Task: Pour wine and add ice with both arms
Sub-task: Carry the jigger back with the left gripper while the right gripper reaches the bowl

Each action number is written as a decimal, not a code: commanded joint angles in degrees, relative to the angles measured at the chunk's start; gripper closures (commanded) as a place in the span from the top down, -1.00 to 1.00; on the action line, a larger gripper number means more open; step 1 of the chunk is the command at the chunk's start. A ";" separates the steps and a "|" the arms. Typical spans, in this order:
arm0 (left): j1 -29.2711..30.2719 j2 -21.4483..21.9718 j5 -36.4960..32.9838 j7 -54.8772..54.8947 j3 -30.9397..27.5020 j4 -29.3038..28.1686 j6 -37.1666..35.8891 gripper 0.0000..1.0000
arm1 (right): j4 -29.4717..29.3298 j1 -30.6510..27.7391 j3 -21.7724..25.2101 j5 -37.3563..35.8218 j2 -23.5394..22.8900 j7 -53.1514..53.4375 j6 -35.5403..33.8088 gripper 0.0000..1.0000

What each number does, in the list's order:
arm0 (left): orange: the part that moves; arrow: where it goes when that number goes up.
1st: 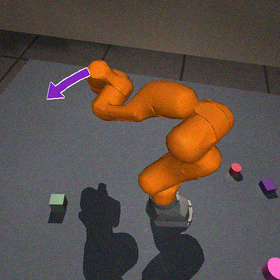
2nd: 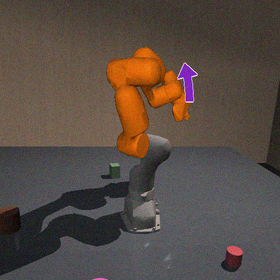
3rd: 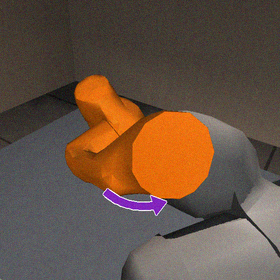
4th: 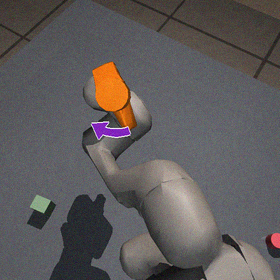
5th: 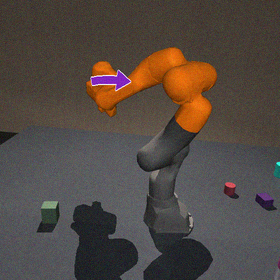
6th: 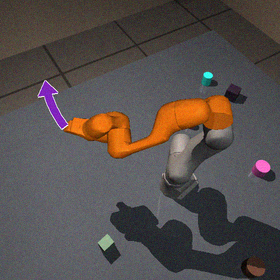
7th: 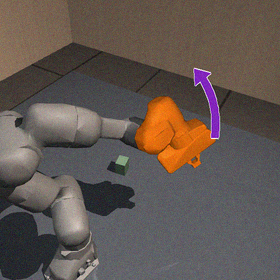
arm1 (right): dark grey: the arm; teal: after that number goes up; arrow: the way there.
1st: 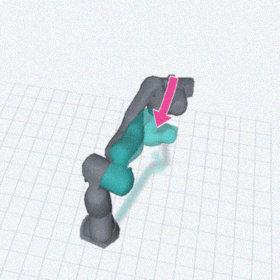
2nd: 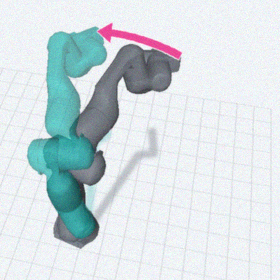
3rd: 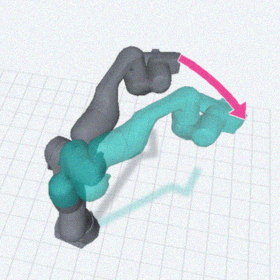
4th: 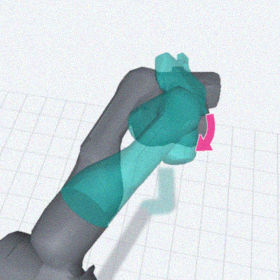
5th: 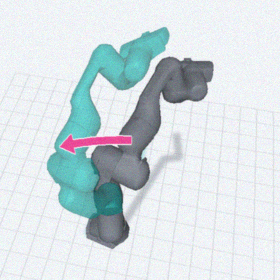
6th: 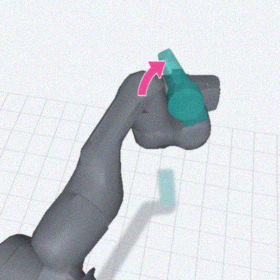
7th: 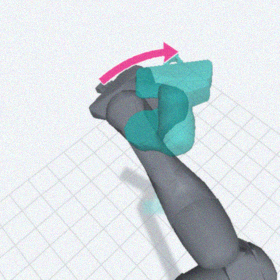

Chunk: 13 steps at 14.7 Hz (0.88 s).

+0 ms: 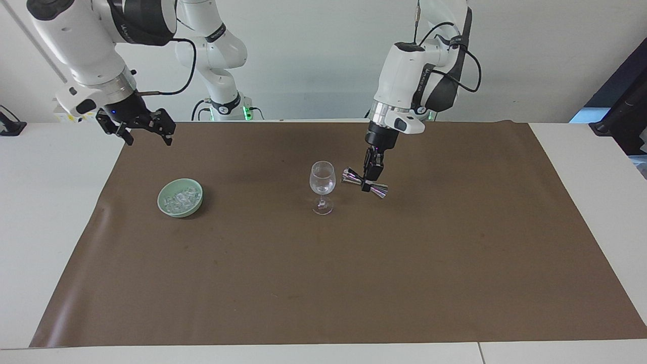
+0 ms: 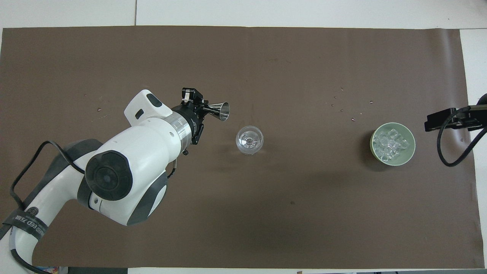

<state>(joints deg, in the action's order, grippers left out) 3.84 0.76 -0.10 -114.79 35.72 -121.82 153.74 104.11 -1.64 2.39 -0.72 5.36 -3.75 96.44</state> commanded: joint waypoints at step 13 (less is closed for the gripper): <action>25.58 -0.40 45.67 36.51 -0.22 0.89 -13.44 -1.00 | 20.34 -3.64 -0.28 1.42 -6.76 -17.69 27.31 1.00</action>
<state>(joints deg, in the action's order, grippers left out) 25.32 0.22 38.54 -87.36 35.23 -121.73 145.20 123.76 -5.05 2.37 -0.36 -1.36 -18.43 122.59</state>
